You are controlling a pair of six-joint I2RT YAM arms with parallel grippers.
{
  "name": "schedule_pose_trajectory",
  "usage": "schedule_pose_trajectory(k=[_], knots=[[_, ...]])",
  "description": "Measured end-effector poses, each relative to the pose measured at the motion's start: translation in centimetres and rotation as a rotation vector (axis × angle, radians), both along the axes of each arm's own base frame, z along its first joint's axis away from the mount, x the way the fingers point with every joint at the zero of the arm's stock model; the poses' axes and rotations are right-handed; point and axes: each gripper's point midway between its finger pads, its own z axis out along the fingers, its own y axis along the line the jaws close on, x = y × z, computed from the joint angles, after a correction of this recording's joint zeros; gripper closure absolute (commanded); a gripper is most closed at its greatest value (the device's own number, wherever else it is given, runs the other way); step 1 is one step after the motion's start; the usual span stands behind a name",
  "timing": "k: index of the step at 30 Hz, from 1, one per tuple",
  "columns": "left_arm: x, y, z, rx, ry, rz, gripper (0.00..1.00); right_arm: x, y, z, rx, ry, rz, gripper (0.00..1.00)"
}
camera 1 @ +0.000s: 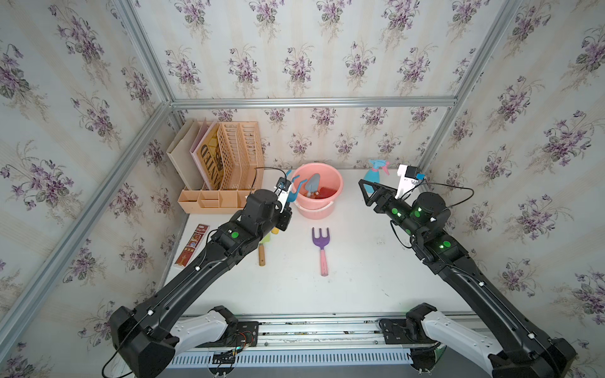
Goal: Organize the gardening tools
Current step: Place the gardening tool in the container.
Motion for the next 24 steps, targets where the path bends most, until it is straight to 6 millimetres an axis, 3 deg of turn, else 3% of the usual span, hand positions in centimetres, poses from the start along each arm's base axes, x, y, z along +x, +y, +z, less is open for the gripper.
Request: schedule_pose_trajectory(k=[3,14,20,24], knots=[[2.1,-1.5,2.0,-0.014,-0.085,-0.021,1.00,0.0,0.1,0.2,0.035,0.003,0.029,0.20],[10.6,-6.5,2.3,-0.114,-0.279,-0.085,1.00,0.0,0.4,0.4,0.074,-0.006,0.063,0.20],[14.3,-7.7,4.5,-0.268,-0.370,-0.112,1.00,0.2,0.0,0.2,0.076,-0.001,0.051,0.20],[16.4,-8.9,4.2,-0.329,-0.381,-0.146,1.00,0.3,-0.1,0.2,0.075,0.000,0.046,0.19]])
